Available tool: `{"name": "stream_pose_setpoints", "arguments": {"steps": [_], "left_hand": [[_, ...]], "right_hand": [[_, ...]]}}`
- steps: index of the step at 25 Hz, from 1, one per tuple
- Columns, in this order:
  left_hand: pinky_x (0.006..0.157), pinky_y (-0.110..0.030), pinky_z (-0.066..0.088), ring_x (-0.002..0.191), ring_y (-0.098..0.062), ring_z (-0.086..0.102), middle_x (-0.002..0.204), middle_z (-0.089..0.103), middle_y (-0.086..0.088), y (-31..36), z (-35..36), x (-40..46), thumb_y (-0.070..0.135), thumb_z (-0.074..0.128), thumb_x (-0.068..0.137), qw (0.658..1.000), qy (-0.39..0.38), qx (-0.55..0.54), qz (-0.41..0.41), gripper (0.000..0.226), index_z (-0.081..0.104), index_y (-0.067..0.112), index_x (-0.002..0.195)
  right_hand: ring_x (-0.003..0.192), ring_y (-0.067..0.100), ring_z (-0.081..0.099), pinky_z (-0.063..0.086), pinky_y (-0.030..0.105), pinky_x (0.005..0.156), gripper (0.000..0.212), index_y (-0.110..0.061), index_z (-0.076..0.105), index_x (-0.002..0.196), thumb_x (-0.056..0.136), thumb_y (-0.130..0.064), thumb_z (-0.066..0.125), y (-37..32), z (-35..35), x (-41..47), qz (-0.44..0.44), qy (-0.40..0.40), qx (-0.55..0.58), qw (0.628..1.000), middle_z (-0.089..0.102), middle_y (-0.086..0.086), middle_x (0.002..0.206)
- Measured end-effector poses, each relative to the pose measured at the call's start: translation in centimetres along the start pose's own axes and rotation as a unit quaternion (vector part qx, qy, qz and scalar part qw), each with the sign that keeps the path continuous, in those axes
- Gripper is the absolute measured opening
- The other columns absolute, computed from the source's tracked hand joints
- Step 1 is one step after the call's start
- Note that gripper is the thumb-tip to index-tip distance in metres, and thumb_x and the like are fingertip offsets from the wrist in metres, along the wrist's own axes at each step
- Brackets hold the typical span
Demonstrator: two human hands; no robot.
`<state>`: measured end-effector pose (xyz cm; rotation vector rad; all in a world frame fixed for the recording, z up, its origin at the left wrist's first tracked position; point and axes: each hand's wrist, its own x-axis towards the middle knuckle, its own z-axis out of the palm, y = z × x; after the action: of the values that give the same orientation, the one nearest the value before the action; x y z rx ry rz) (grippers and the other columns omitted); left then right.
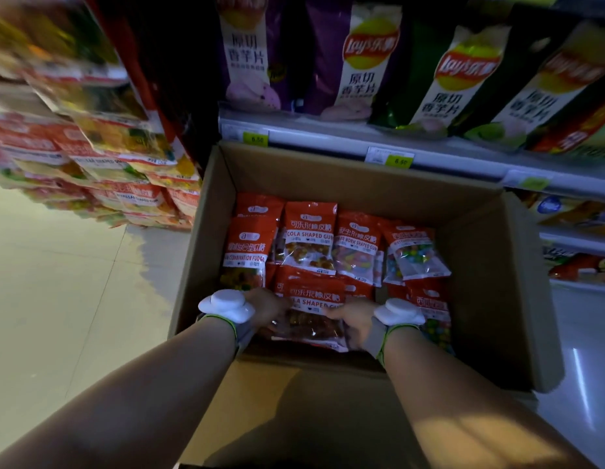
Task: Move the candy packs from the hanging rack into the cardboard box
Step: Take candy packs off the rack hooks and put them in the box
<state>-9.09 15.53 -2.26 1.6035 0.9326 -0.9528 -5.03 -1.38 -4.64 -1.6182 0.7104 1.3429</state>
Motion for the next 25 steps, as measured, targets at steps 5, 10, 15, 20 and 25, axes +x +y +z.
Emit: {"name": "stream_pose_setpoints", "arguments": {"steps": [5, 10, 15, 20, 25], "left_hand": [[0.089, -0.045, 0.056, 0.093, -0.029, 0.07, 0.104, 0.073, -0.009, 1.5, -2.9, -2.7, 0.065, 0.068, 0.074, 0.998, 0.006, -0.023, 0.063, 0.065, 0.066, 0.008, 0.106], [0.09, -0.045, 0.056, 0.093, -0.027, 0.071, 0.104, 0.074, -0.007, 2.8, -7.2, -4.6, 0.049, 0.088, 0.056, 0.983, 0.065, -0.09, 0.148, 0.071, 0.065, 0.013, 0.113], [0.081, -0.032, 0.054, 0.098, -0.026, 0.068, 0.111, 0.071, -0.005, 3.4, -12.4, -4.6, 0.03, 0.081, 0.076, 0.951, 0.2, 0.059, 0.228, 0.049, 0.061, 0.012, 0.118], [0.069, -0.028, 0.046, 0.094, -0.031, 0.066, 0.106, 0.071, -0.007, 3.5, -15.5, -3.2, 0.028, 0.072, 0.082, 0.908, 0.282, 0.154, 0.27, 0.041, 0.057, 0.012, 0.116], [0.064, -0.025, 0.04, 0.088, -0.028, 0.065, 0.089, 0.067, 0.001, 2.3, -16.0, -1.5, 0.028, 0.073, 0.082, 0.905, 0.288, 0.115, 0.291, 0.036, 0.056, 0.012, 0.109]], "right_hand": [[0.114, 0.031, 0.053, 0.041, 0.042, 0.093, 0.013, -0.012, 0.052, 0.083, 0.095, -0.007, 0.051, -3.6, 0.3, -5.7, -0.024, -0.038, 0.03, 0.999, 0.056, 0.002, 0.09], [0.112, 0.03, 0.058, 0.05, 0.041, 0.096, 0.03, -0.008, 0.056, 0.117, 0.089, 0.003, 0.057, -6.4, 4.1, -6.4, -0.085, -0.043, 0.049, 0.994, 0.062, 0.016, 0.117], [0.09, 0.028, 0.064, 0.054, 0.038, 0.077, 0.019, -0.013, 0.057, 0.104, 0.092, -0.027, 0.06, -7.9, 8.2, -5.1, -0.14, -0.009, 0.045, 0.989, 0.065, 0.009, 0.098], [0.07, 0.018, 0.048, 0.038, 0.022, 0.067, 0.042, -0.021, 0.043, 0.061, 0.092, -0.049, 0.05, -8.7, 10.6, 1.8, -0.12, 0.119, -0.121, 0.978, 0.046, 0.002, 0.068], [0.117, 0.033, 0.055, 0.045, 0.021, 0.08, 0.045, 0.001, 0.052, 0.128, 0.093, -0.027, 0.055, -9.5, 12.8, 5.4, -0.103, 0.119, -0.12, 0.98, 0.055, 0.02, 0.129]]}}
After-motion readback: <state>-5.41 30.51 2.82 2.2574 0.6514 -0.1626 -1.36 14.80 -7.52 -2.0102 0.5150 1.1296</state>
